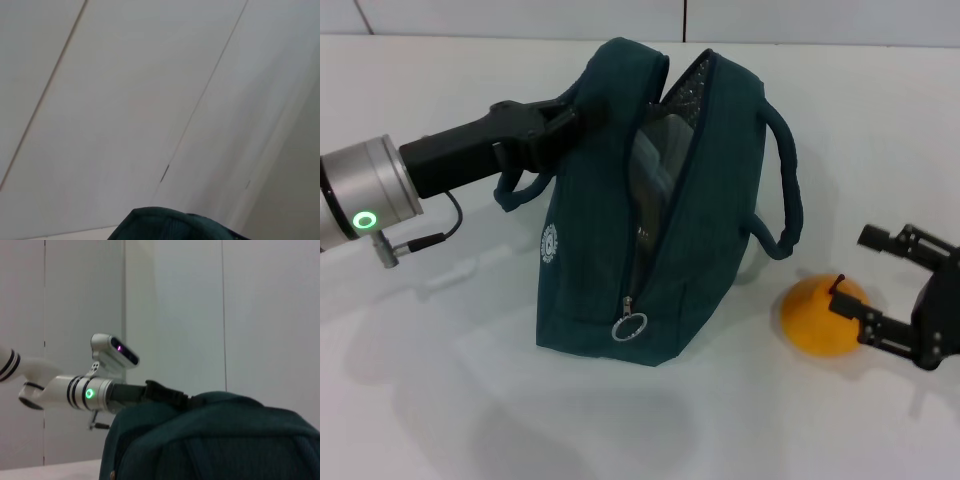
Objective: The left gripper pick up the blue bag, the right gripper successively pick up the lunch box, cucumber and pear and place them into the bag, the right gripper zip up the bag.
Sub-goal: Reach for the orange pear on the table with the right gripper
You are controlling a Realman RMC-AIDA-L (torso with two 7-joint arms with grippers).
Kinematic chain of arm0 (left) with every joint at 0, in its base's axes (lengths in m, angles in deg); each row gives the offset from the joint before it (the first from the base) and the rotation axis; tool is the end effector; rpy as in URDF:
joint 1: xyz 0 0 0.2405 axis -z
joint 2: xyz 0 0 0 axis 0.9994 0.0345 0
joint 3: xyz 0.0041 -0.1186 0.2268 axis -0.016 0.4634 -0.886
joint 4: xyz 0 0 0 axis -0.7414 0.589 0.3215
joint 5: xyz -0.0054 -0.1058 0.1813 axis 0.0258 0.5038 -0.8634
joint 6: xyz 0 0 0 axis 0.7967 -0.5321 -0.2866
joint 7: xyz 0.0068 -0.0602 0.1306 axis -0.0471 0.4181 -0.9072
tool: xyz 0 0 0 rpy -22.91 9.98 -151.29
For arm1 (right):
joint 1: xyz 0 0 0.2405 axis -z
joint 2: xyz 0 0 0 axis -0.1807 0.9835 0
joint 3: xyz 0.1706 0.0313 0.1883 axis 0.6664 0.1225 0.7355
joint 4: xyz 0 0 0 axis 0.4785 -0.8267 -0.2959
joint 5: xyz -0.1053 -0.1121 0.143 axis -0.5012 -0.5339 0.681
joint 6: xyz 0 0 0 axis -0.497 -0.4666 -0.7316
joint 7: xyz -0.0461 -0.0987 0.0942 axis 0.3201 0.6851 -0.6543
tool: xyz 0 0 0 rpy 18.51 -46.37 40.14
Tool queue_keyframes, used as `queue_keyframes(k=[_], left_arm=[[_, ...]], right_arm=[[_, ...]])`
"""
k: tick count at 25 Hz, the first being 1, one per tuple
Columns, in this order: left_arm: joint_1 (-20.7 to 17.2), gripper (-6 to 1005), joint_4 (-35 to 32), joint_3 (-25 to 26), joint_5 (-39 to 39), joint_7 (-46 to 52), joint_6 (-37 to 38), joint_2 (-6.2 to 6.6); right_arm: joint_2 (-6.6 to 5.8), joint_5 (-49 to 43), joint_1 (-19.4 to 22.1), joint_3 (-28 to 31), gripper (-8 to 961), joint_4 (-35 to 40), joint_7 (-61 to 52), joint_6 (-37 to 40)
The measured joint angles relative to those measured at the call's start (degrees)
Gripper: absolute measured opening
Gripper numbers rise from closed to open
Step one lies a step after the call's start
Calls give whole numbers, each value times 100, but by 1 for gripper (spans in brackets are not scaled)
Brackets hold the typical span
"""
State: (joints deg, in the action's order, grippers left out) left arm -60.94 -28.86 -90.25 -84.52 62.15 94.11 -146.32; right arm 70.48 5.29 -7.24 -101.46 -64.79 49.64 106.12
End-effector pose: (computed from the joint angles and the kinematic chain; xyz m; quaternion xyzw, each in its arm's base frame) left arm -0.2487 0.3341 0.0098 -0.8527 -0.2973 -0.4020 0.1515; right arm 0.2919 0.2572 -0.0122 -0.9000 0.0585 0.3696 0.2234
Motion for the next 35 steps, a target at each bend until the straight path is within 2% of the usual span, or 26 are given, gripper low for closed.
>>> queue_keyframes(k=[5,14,16,22,35], left_arm=[[26,43,0,-11,-19,0,-1,-14],[89,43,0,-14,-74,0,-12,-20],[96,43,0,-14,-77,0,-23,-25],[92,43,0,-4,-78,0,-45,-21],[95,43,0,26,-78,0,-61,-14]], right_arm=[[118,-19,79,-9,735,-78,213,-240],[156,-74,39,10,692,-164,300,-313],[161,-65,26,11,546,-164,303,-351],[170,-54,-24,13,403,-163,299,-525],[192,-77,-106,-103,386,-163,298,-635]])
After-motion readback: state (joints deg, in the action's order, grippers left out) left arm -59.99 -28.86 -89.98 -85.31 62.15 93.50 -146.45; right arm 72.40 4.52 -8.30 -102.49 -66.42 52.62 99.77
